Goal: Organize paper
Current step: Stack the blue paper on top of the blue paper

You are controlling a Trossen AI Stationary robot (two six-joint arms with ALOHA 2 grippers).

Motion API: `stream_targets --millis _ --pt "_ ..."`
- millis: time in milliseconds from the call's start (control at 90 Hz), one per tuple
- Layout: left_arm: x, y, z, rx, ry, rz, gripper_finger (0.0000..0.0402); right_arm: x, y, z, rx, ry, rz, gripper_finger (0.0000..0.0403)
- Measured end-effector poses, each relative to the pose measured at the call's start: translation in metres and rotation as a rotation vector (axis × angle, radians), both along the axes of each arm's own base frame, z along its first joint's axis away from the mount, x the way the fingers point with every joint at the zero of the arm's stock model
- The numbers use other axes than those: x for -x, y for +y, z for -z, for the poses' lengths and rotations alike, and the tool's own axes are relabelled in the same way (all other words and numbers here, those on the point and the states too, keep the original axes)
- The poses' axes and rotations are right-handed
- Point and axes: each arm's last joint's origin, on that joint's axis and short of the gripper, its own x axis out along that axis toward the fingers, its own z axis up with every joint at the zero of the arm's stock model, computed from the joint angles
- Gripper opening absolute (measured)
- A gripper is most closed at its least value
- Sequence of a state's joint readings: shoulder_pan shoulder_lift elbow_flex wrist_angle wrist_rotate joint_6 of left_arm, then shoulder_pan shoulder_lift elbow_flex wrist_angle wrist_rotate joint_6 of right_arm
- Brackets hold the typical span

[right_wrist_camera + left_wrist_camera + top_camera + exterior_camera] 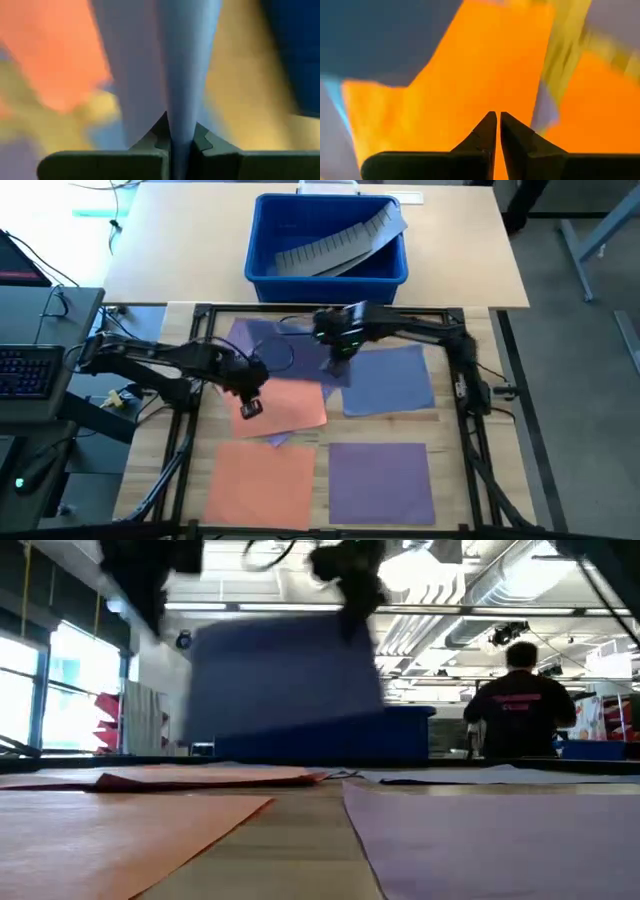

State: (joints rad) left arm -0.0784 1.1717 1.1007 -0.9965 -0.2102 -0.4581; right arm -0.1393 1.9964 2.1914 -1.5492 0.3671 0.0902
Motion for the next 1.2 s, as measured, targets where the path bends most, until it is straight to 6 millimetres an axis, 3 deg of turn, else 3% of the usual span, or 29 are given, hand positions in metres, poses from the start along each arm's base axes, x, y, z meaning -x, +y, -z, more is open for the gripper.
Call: stream_targets --millis 100,200,389,589,800,922,1200 --pt "-0.002 0.003 -0.014 -0.082 -0.115 -0.024 0.0003 0.023 0.008 -0.022 0.16 0.046 -0.113 0.0" --pt "-0.006 0.006 -0.019 -0.08 -0.19 -0.023 0.0003 0.045 0.02 -0.021 0.175 0.106 -0.197 0.0" --pt "-0.015 0.008 -0.017 -0.064 -0.216 -0.036 0.0003 0.096 0.036 0.031 0.144 0.297 -0.375 0.0" --pt "-0.03 0.007 -0.01 -0.047 -0.225 -0.056 0.0003 0.147 0.038 0.097 0.072 0.428 -0.507 0.0" --pt "-0.044 0.007 0.001 -0.034 -0.207 -0.073 0.0003 0.185 0.039 0.143 0.04 0.509 -0.573 0.0" --pt "-0.052 0.006 0.007 -0.014 -0.203 -0.103 0.0003 0.199 0.04 0.152 0.065 0.516 -0.611 0.0" --pt "-0.06 0.006 0.017 0.022 -0.182 -0.161 0.0003 0.209 0.035 0.141 0.237 0.431 -0.779 0.0"
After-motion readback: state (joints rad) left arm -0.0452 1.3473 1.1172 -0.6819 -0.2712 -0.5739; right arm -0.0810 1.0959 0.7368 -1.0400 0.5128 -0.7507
